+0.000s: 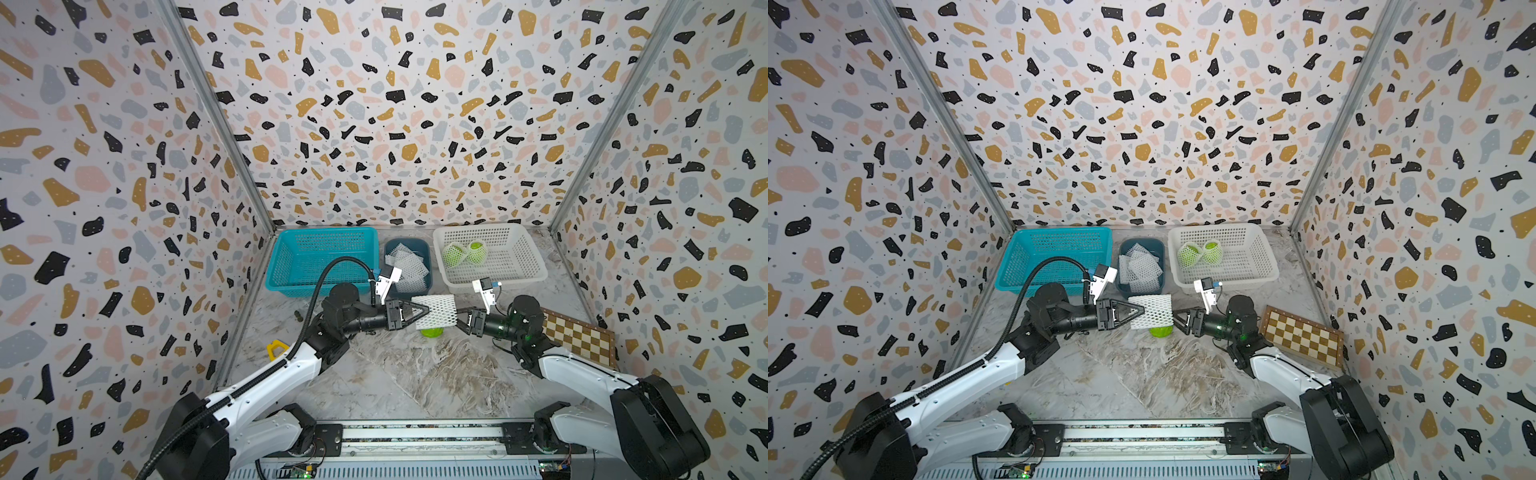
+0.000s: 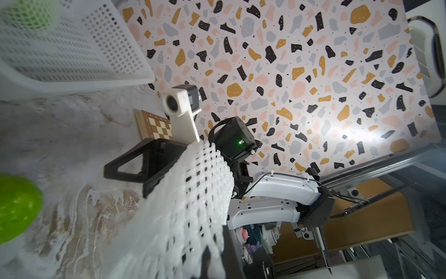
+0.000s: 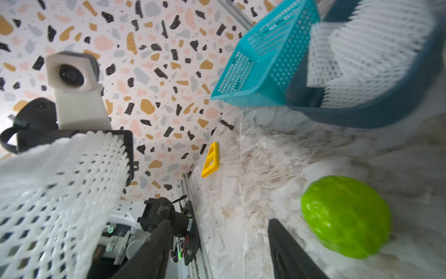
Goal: Sleeve custard apples in foam nets
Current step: Open the foam net.
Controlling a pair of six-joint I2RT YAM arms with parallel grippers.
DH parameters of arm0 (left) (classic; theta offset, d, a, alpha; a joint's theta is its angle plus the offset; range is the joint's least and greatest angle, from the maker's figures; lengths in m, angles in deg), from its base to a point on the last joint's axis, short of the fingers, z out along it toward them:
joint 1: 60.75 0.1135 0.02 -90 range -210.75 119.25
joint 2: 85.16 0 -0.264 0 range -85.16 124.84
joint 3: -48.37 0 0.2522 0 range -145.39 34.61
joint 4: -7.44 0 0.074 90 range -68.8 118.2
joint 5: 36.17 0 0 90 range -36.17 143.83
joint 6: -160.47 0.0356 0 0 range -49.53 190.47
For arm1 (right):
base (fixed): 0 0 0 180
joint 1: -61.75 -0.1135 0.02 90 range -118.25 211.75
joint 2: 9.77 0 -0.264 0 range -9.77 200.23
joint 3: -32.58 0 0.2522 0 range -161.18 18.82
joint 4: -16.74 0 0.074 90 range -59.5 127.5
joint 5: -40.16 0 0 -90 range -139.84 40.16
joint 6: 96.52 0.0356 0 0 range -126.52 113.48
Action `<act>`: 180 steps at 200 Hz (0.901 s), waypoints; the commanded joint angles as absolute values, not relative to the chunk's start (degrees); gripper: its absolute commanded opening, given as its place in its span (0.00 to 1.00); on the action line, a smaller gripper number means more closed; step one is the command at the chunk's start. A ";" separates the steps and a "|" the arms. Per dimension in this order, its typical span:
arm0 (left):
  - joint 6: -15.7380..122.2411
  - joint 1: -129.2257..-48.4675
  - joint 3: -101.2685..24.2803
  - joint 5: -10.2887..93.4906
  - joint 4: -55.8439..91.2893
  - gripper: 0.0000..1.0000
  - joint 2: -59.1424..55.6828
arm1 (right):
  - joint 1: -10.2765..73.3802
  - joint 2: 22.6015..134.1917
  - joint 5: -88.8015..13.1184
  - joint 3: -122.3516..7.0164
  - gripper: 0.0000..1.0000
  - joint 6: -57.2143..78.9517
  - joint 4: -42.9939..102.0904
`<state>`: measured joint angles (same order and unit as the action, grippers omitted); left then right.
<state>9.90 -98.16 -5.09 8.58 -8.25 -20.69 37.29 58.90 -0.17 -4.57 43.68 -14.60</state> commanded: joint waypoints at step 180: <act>-1.99 -98.94 -7.93 3.81 -40.13 0.01 -13.91 | 30.72 62.60 8.79 -12.50 0.65 74.03 -66.39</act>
